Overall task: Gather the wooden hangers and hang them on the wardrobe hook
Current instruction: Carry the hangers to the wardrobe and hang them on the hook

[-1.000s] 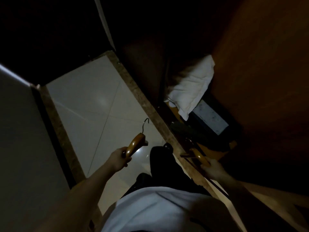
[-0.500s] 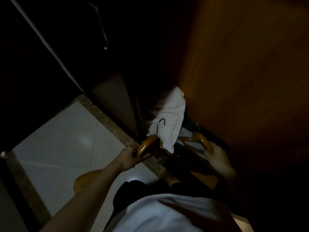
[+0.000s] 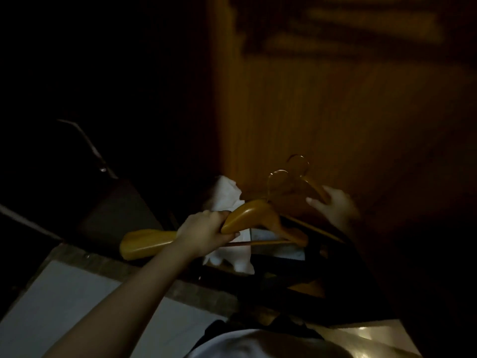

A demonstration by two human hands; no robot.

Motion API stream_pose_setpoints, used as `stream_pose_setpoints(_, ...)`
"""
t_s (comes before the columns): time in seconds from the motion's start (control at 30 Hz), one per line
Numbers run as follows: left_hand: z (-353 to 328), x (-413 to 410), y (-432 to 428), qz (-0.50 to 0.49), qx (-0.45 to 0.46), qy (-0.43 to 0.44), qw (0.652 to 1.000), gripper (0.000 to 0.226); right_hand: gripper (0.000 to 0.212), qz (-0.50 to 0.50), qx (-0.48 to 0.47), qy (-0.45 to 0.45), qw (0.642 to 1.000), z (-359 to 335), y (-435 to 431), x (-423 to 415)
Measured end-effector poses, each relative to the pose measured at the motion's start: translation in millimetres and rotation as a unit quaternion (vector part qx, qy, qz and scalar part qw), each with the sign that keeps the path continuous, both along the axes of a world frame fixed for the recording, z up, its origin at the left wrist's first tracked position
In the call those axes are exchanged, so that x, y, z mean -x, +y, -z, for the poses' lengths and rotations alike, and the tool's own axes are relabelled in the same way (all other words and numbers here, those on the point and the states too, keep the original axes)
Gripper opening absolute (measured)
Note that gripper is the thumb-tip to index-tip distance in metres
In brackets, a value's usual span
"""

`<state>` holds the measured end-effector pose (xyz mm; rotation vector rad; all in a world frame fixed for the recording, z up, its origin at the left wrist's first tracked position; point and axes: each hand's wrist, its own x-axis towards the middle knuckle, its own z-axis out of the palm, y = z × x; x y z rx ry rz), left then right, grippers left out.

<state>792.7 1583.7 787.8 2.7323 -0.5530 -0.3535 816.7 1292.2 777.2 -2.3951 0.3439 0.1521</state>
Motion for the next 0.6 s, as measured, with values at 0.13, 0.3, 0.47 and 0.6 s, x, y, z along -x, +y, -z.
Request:
stream_pose_setpoints(0.13,-27.5,-9.4,-9.2,0.1,-0.027,-0.113,0.988,0.035,0.015,-0.035,-0.032,-0.06,0.997,-32.3,-0.3,3.9)
stream_pose_setpoints(0.3,-56.9,-28.6,-19.3,0.18,0.006,-0.194,0.964,0.066,0.036,-0.003,-0.024,-0.139,0.99,-71.1,0.3,24.3)
stream_pose_setpoints(0.47,-110.9,-47.9,-27.3,0.222,0.001,-0.187,0.957,0.082,0.039,0.002,-0.011,-0.191,0.981,-124.9,3.6,39.0)
stream_pose_setpoints(0.6,-161.9,-54.4,-40.4,0.249,-0.004,-0.207,0.946,0.085,0.051,-0.02,-0.003,-0.236,0.971,-171.3,2.8,39.2)
